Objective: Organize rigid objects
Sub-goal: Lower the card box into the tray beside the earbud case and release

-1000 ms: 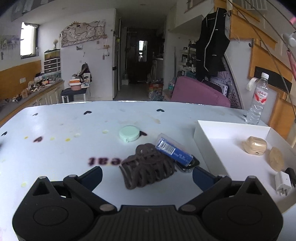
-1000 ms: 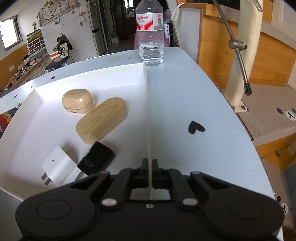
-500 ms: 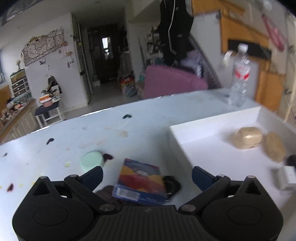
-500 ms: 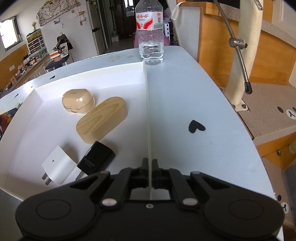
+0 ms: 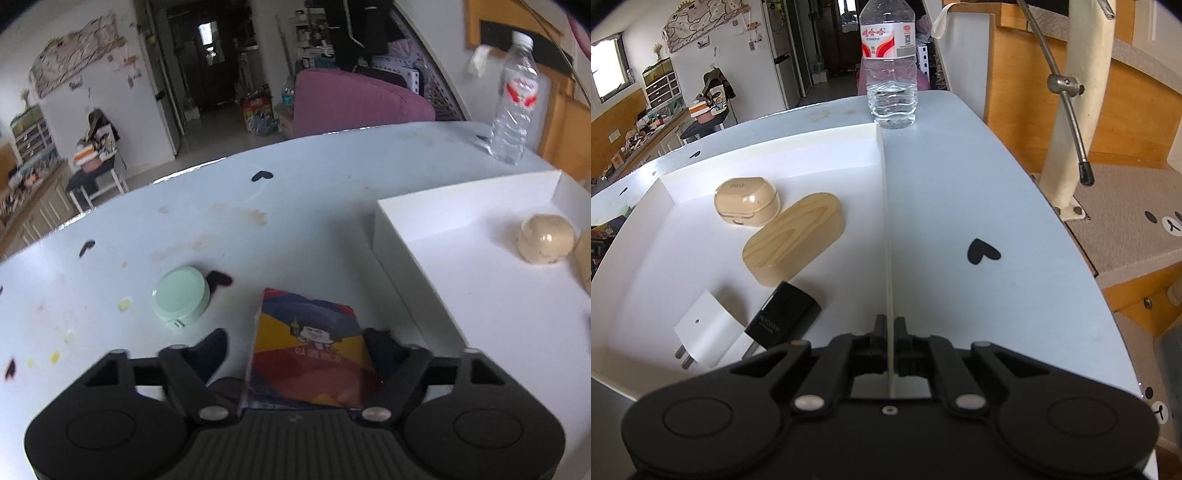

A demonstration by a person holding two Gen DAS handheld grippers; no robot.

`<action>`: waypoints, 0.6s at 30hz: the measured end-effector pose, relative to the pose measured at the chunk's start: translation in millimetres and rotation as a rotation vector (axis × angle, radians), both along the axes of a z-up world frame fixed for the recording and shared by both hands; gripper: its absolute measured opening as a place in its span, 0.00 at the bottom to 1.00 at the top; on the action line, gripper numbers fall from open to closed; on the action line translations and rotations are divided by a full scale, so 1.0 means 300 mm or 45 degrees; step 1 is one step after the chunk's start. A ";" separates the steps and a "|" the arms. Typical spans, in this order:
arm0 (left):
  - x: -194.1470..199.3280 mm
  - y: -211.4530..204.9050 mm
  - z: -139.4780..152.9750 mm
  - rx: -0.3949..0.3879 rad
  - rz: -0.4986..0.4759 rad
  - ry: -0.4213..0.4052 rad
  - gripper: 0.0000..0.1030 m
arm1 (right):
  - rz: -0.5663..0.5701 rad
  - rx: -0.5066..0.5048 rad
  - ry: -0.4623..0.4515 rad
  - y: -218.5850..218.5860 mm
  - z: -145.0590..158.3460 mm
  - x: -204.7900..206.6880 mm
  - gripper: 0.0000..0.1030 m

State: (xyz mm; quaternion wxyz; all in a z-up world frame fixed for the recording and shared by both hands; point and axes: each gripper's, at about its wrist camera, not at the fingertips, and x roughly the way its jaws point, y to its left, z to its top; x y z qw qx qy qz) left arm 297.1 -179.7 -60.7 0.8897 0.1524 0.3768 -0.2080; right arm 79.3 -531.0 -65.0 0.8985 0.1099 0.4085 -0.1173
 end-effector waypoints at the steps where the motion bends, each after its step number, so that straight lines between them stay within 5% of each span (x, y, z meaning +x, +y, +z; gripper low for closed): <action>1: -0.004 0.002 0.004 -0.001 0.012 -0.017 0.64 | -0.001 0.002 -0.001 0.000 0.000 0.000 0.03; 9: -0.047 0.054 0.061 -0.164 0.098 -0.040 0.59 | -0.005 0.003 -0.002 -0.001 0.000 -0.001 0.03; 18: -0.166 -0.064 0.213 -0.324 -0.070 -0.090 0.59 | -0.013 0.004 -0.006 0.001 0.002 -0.001 0.04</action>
